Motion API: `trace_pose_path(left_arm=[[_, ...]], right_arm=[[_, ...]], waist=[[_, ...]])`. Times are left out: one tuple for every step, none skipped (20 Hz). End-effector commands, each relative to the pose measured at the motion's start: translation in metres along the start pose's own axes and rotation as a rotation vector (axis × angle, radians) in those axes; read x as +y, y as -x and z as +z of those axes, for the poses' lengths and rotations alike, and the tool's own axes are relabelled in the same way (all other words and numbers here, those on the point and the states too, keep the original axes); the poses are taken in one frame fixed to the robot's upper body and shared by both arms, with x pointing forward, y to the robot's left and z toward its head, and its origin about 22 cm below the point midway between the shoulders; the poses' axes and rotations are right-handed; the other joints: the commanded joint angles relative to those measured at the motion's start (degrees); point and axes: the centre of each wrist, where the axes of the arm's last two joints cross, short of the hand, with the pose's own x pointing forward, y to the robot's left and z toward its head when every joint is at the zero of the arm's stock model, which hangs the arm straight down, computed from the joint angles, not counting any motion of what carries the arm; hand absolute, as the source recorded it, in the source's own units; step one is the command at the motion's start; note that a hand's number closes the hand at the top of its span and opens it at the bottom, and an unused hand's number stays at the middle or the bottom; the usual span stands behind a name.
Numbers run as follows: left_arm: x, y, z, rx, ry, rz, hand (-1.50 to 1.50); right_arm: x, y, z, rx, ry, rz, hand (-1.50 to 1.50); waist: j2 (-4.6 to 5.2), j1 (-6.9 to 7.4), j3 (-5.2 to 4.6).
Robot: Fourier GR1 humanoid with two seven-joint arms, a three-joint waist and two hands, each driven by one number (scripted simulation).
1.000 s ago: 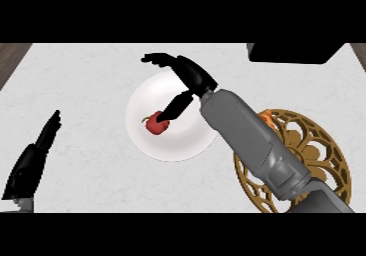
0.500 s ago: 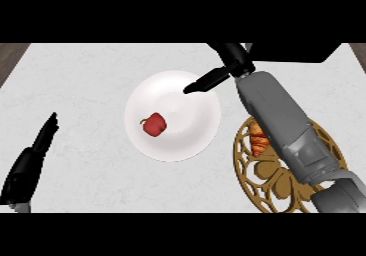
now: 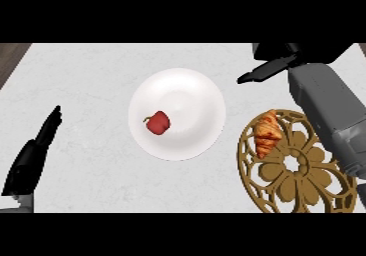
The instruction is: Pick the bell pepper from the placemat and place it in the plate
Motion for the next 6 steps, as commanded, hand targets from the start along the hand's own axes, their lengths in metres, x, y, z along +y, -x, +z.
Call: trace_pose_path(left_arm=[[0.001,-0.016,-0.017,-0.018,0.003,-0.008,0.00],[0.005,-0.005,0.005,-0.002,0.018,0.004,0.00],[-0.007,-0.015,-0.007,-0.015,0.005,-0.009,0.00],[-0.006,-0.006,0.004,0.002,0.011,0.014,0.00],[-0.004,-0.014,-0.016,-0.019,0.014,0.004,0.00],[-0.010,0.001,-0.005,-0.015,-0.013,0.003,0.00]], right_arm=[[-0.022,-0.012,0.000,-0.029,0.019,0.015,-1.50],[-0.039,0.004,0.025,-0.021,0.014,0.021,-1.50],[-0.031,-0.002,0.014,-0.011,-0.002,0.022,-1.50],[-0.048,-0.003,0.026,-0.007,0.000,0.015,-1.50],[-0.036,0.000,0.019,-0.013,-0.010,0.022,-1.50],[-0.052,-0.010,0.022,-0.021,0.010,0.026,-1.50]], waist=[[0.27,0.60,0.03],[0.11,1.16,0.06],[0.49,1.42,0.08],[0.13,1.01,0.05],[0.49,0.83,0.04],[0.63,1.20,0.01]])
